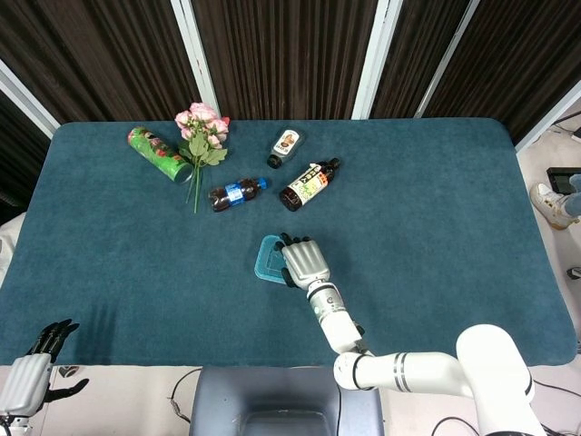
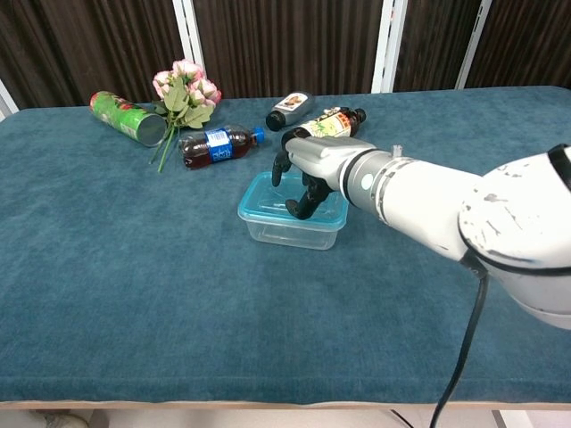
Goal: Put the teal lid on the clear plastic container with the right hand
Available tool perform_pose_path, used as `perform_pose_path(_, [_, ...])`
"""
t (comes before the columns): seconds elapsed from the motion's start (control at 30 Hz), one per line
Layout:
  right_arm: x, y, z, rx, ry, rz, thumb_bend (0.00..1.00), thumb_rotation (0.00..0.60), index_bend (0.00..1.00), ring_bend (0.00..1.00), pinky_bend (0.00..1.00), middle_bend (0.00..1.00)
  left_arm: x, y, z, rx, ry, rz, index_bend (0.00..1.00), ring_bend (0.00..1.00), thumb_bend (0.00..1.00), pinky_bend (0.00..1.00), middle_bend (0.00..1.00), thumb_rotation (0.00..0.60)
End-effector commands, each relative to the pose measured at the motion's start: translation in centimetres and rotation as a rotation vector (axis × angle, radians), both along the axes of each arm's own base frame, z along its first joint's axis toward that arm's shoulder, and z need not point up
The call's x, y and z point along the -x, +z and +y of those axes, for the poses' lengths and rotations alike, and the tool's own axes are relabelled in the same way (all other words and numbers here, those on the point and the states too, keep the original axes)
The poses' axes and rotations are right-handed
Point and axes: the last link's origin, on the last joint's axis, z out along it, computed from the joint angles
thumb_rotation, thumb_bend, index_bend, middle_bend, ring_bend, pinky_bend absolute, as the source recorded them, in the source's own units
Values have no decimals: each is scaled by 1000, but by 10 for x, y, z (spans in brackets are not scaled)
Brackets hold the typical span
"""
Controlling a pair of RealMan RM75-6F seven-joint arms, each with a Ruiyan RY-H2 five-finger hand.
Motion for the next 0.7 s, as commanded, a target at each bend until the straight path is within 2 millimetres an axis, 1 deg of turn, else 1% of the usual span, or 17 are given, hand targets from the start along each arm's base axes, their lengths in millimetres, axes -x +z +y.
perform_pose_path(0.03, [1,-1,0,-4,1,0,436,600,400,330,381,259,0,0,0,0,1,0,168,72,490,344,98,600])
perform_pose_path(0.37, [4,-1,1,-12,-3,1,436,600,399,330,381,259,1,0,0,2,2,-2,167,72,490,344,99,600])
perform_pose_path(0.7, [-3,16,6,45,38,-44,436,600,396,330,381,259,0,0,0,2,0,-1,168,72,491,345,99,600])
